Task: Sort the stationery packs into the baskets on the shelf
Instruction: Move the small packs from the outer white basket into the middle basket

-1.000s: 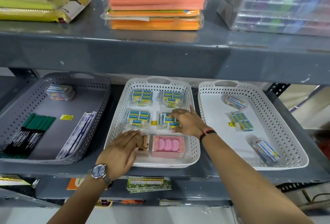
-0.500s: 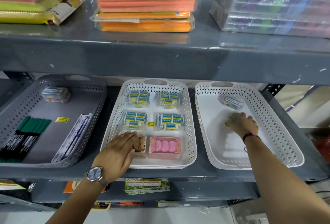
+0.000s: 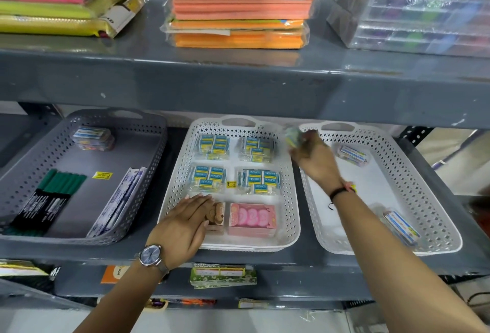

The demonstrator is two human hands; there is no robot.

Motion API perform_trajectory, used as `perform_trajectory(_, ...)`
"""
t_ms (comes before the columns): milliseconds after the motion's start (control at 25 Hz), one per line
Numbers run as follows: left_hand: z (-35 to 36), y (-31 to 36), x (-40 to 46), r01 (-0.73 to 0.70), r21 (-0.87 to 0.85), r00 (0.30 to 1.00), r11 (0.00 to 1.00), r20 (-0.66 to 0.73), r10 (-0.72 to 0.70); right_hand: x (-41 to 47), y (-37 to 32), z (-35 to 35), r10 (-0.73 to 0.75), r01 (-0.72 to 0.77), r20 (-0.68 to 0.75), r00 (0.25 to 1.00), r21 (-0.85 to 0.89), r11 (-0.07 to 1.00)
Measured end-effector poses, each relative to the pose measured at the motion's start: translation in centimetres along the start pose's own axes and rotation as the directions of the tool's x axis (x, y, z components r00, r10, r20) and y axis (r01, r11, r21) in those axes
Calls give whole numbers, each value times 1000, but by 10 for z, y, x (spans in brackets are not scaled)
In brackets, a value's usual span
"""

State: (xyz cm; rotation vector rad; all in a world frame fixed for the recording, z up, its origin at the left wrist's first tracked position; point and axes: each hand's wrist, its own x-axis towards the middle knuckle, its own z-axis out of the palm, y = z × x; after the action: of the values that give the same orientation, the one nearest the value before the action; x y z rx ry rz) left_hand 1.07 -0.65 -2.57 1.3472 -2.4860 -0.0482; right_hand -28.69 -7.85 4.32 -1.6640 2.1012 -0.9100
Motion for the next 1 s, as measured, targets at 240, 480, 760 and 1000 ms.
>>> perform_trajectory(240, 1, 0, 0, 10, -26, 1000, 1000, 14, -9, -19, -78, 74, -351, 425, 424, 835, -90, 901)
perform_trajectory(480, -2, 1, 2, -30, -10, 999, 999, -39, 30, -24, -71, 114, -307, 485, 592, 745, -166, 858)
perform_trajectory(760, -3, 2, 0, -28, 44, 1000, 999, 5, 28, -21, -25, 20, -166, 241, 256, 952, -297, 924)
perform_trajectory(1000, -3, 4, -14, -13, 64, 1000, 998, -7, 14, -75, 142, -112, 591, -303, 247, 768, -672, 675)
